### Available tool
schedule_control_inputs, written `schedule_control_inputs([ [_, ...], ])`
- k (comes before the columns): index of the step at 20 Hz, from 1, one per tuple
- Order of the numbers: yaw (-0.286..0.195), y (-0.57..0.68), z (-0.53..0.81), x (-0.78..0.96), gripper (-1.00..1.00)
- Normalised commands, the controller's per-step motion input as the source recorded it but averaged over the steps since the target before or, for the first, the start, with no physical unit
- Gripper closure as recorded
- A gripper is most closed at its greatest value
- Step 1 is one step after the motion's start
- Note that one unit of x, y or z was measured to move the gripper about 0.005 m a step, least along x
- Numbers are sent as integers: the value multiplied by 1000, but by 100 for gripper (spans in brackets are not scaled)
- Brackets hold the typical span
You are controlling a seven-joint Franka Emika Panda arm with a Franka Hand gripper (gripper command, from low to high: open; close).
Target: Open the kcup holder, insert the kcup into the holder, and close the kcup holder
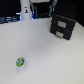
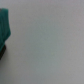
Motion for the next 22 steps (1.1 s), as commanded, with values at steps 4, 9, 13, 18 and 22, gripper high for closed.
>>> schedule_control_inputs([
  [4, -121, 538, 147, -162, -100],
  [9, -149, 718, 51, -254, -100],
  [13, -164, 749, 2, -292, -100],
  [18, -137, 754, -90, -325, -100],
  [22, -157, 715, -157, -342, -100],
])
